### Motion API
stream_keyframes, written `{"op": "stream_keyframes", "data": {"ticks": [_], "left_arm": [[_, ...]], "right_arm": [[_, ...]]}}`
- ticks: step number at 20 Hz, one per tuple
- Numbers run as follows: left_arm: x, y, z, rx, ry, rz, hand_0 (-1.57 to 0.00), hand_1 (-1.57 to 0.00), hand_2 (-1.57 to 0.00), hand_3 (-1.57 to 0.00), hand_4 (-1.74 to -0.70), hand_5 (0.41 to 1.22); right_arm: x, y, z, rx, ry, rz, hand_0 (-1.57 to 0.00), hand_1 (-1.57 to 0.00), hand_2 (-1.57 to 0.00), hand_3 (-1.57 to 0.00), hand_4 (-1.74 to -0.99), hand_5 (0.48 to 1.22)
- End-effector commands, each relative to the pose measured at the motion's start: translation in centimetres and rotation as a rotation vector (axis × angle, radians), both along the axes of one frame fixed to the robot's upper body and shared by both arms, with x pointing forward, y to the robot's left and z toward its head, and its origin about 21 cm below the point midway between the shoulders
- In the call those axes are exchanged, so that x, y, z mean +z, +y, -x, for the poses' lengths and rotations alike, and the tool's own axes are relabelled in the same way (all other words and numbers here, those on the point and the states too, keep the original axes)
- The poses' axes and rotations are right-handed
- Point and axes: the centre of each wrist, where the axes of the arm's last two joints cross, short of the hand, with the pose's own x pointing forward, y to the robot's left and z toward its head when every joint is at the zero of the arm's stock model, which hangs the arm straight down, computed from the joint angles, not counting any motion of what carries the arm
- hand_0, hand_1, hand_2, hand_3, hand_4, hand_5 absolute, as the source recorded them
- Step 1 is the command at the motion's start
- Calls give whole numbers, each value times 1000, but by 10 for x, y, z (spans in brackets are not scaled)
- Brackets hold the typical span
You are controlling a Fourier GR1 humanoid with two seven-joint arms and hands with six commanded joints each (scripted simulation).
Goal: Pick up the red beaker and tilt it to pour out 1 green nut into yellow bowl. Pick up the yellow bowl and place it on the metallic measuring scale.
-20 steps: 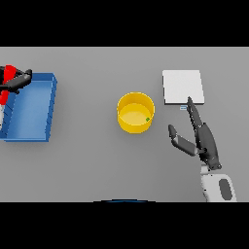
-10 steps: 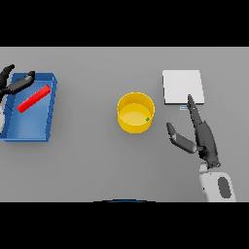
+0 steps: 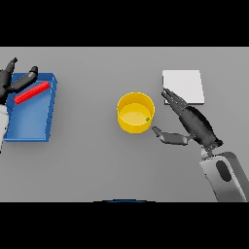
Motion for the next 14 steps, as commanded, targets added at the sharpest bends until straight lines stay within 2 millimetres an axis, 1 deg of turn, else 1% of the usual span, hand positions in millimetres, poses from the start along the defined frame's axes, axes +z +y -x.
{"op": "stream_keyframes", "data": {"ticks": [1, 2, 3, 5, 8, 11, 13, 14], "left_arm": [[0, -3, -1, -2, 1, 4, -8, -7, -7, -7, -806, 683], [2, -5, -1, -4, -1, 6, -6, -5, -5, -5, -806, 687], [1, -3, 3, -8, -3, 10, -5, -4, -4, -4, -809, 688], [-4, -1, 3, 0, 14, 10, -3, -2, -2, -2, -812, 688], [3, 1, 1, -10, 3, 4, -1, -1, -1, -1, -808, 689], [0, 6, 2, -8, 10, 11, 0, 0, 0, 0, -806, 695], [-1, 7, 5, -15, 6, 14, 0, 0, 0, 0, -808, 695], [0, 3, 5, -22, 1, 15, 1, 1, 1, 1, -808, 696]], "right_arm": [[2, 3, -3, 47, -22, 66, 1, 1, 1, 1, -1137, 626], [5, 6, -9, 87, -22, 146, 1, 1, 1, 1, -1142, 627], [9, 12, -16, 129, -30, 210, 1, 1, 1, 1, -1150, 630], [13, 17, -26, 227, -58, 310, 1, 1, 1, 1, -1157, 635], [16, 30, -39, 332, -78, 445, 1, 1, 1, 1, -1164, 641], [12, 46, -50, 407, -71, 531, 1, 1, 1, 1, -1153, 639], [10, 49, -54, 463, -52, 574, 1, 1, 1, 1, -1156, 642], [10, 53, -59, 473, -39, 600, 1, 1, 1, 1, -1157, 644]]}}
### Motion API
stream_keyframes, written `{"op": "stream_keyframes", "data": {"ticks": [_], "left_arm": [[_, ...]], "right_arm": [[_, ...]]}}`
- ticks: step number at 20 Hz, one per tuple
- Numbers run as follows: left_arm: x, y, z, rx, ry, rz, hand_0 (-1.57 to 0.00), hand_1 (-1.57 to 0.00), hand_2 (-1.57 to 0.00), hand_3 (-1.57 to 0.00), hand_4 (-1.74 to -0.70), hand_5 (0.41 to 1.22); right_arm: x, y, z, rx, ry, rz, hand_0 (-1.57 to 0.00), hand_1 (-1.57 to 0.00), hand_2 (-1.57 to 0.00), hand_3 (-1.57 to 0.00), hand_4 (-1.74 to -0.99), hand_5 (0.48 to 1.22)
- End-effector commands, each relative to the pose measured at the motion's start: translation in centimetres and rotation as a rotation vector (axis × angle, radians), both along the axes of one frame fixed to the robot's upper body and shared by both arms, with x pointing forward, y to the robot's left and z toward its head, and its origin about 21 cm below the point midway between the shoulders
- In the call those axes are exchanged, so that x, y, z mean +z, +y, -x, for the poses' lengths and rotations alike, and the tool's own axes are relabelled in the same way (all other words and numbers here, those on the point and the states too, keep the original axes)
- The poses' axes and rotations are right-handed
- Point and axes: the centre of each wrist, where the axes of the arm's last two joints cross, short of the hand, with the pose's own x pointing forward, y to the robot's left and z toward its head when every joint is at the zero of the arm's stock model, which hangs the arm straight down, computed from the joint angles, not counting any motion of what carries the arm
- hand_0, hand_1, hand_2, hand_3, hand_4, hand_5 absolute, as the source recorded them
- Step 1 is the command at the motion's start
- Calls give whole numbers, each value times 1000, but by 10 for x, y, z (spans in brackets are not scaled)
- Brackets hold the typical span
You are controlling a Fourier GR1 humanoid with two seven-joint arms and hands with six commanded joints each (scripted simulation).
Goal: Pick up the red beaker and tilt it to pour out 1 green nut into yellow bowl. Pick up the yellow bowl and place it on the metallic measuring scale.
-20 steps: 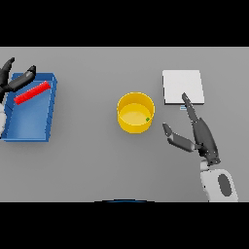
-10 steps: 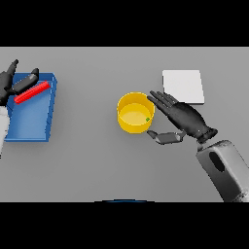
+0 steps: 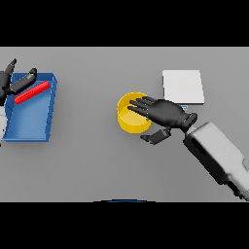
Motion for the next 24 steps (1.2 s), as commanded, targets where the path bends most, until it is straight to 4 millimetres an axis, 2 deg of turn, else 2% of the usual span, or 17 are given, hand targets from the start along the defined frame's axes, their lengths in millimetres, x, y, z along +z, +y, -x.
{"op": "stream_keyframes", "data": {"ticks": [1, 6, 11, 13, 15, 17, 18, 19, 20, 21, 23, 24], "left_arm": [[-1, 0, -1, 14, 6, 0, 1, 1, 1, 1, -808, 695], [1, 4, -3, 14, 10, -12, 1, 1, 1, 1, -807, 700], [-3, 3, -1, 7, 18, -16, 1, 1, 1, 1, -802, 703], [-1, 8, -3, 21, 20, -33, 1, 1, 1, 1, -792, 708], [3, 7, -7, 17, 18, -38, 1, 1, 1, 1, -789, 713], [3, 7, -6, 5, 14, -34, 1, 1, 1, 1, -791, 712], [0, 10, -2, 9, 10, -35, 1, 1, 1, 1, -791, 711], [-1, 7, -2, 3, 12, -30, 1, 1, 1, 1, -789, 710], [1, 9, -2, 4, 10, -33, 1, 1, 1, 1, -788, 710], [1, 12, -3, 4, 8, -30, 1, 1, 1, 1, -788, 710], [-2, 7, -2, -2, 8, -28, 1, 1, 1, 1, -787, 707], [-3, 9, 0, 1, 8, -29, 1, 1, 1, 1, -785, 709]], "right_arm": [[0, 2, -2, 22, 11, 21, 1, 1, 1, 1, -1155, 646], [-7, 25, -12, 70, 63, 145, 1, 1, 1, 1, -1164, 670], [-9, 29, -26, 77, 86, 232, 1, 1, 1, -4, -1184, 676], [-9, 33, -25, 85, 101, 237, 1, 1, 1, -12, -1188, 693], [-18, 34, -26, 62, 110, 251, 1, 1, -9, -41, -1209, 732], [-18, 39, -26, 58, 101, 252, -48, -60, -88, -130, -1261, 809], [-18, 37, -27, 73, 102, 246, -193, -183, -189, -215, -1309, 891], [-18, 37, -27, 83, 96, 243, -455, -407, -349, -322, -1363, 957], [-19, 34, -29, 84, 102, 238, -678, -640, -594, -572, -1435, 1010], [-18, 35, -27, 92, 106, 230, -857, -826, -789, -679, -1492, 1052], [-17, 34, -26, 108, 111, 236, -1114, -1094, -1071, -882, -1578, 1113], [-17, 32, -27, 113, 113, 232, -1205, -1189, -1129, -969, -1611, 1135]]}}
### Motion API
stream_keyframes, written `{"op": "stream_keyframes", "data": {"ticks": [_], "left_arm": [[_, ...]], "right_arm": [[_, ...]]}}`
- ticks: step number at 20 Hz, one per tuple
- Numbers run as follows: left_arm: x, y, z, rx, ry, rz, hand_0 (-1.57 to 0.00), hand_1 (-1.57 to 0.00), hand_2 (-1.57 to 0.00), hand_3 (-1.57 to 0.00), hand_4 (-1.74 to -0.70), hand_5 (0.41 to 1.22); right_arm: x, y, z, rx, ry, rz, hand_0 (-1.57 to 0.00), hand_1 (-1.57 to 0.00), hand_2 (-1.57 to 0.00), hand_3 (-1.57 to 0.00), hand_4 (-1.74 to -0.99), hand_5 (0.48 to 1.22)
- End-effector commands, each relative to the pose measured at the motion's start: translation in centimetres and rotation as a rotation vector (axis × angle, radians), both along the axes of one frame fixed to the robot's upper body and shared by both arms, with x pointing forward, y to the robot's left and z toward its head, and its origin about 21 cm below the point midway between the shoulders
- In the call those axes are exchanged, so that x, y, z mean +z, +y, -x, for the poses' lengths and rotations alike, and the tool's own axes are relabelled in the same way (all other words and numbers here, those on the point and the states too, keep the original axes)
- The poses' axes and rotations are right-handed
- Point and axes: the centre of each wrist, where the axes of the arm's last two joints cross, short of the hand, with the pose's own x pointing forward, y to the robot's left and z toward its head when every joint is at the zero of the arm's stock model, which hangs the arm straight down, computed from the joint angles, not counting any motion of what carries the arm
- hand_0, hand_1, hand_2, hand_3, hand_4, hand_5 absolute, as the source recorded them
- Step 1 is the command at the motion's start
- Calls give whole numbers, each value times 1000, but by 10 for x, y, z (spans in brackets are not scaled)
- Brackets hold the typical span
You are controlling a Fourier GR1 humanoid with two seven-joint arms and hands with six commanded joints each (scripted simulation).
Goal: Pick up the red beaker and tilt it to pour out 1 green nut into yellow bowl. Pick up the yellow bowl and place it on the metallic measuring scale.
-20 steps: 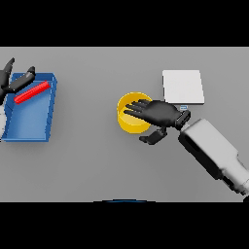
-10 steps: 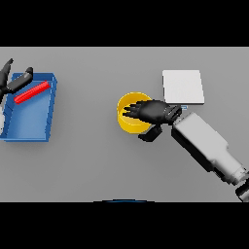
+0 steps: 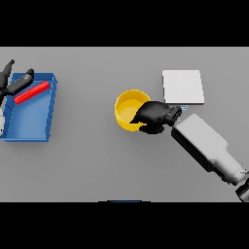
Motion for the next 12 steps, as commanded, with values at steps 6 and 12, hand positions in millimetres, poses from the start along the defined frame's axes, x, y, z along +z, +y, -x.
{"op": "stream_keyframes", "data": {"ticks": [6, 12], "left_arm": [[6, -3, -1, -9, 1, 6, 1, 1, 1, 1, -786, 707], [6, -5, -1, -7, 0, -21, 1, 1, 1, 1, -771, 707]], "right_arm": [[10, -1, -1, -28, 18, 19, -1475, -1471, -1353, -1185, -1707, 1198], [42, -9, -4, -45, -1, -1, -1546, -1545, -1459, -1160, -1732, 1215]]}}
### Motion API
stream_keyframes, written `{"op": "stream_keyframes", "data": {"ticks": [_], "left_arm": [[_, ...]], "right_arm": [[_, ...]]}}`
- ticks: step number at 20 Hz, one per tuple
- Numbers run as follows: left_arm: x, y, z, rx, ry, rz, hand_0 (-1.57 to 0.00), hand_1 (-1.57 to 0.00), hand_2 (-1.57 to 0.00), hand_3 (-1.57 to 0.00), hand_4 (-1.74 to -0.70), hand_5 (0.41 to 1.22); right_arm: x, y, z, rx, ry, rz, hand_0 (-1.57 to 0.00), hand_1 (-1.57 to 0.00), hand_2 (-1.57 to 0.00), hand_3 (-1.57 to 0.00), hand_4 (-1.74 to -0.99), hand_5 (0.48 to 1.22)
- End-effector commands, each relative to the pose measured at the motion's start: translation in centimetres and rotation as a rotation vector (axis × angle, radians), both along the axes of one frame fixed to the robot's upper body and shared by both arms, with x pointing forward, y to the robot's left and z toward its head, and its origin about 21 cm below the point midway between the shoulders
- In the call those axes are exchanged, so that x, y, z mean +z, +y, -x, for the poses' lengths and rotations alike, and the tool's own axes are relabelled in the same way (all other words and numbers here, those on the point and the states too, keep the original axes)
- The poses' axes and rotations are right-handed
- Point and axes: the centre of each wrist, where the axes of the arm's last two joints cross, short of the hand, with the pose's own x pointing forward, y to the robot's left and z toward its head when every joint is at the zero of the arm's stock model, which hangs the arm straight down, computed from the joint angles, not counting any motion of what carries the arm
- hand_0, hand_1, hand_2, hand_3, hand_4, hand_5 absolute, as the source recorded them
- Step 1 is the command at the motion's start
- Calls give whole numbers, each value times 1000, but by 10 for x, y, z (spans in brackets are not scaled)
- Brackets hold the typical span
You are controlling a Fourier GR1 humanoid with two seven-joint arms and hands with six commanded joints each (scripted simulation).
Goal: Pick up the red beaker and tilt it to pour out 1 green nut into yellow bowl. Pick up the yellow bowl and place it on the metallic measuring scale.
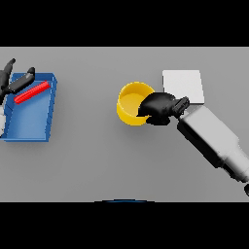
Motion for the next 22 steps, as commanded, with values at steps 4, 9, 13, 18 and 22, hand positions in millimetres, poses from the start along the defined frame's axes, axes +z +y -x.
{"op": "stream_keyframes", "data": {"ticks": [4, 9, 13, 18, 22], "left_arm": [[4, 2, -2, -3, -3, 29, 1, 1, 1, 1, -782, 702], [6, 1, -2, -4, -7, 42, 1, 1, 1, 1, -800, 704], [5, 0, 0, 17, -2, 58, 1, 1, 1, 1, -826, 723], [8, 2, 3, 30, 2, 60, 1, 1, 1, 1, -844, 739], [10, 1, 7, 35, 24, 68, 1, 1, 1, 1, -852, 760]], "right_arm": [[22, -3, 0, -52, -56, 16, -1561, -1560, -1433, -1215, -1737, 1219], [33, 0, 16, -87, -73, 4, -1520, -1567, -1520, -1179, -1740, 1219], [49, -24, 2, -181, -159, 5, -1550, -1570, -1504, -1174, -1741, 1220], [51, -55, -21, -282, -227, -13, -1564, -1571, -1542, -1153, -1741, 1221], [49, -75, -36, -354, -246, -16, -1568, -1571, -1553, -1154, -1741, 1221]]}}
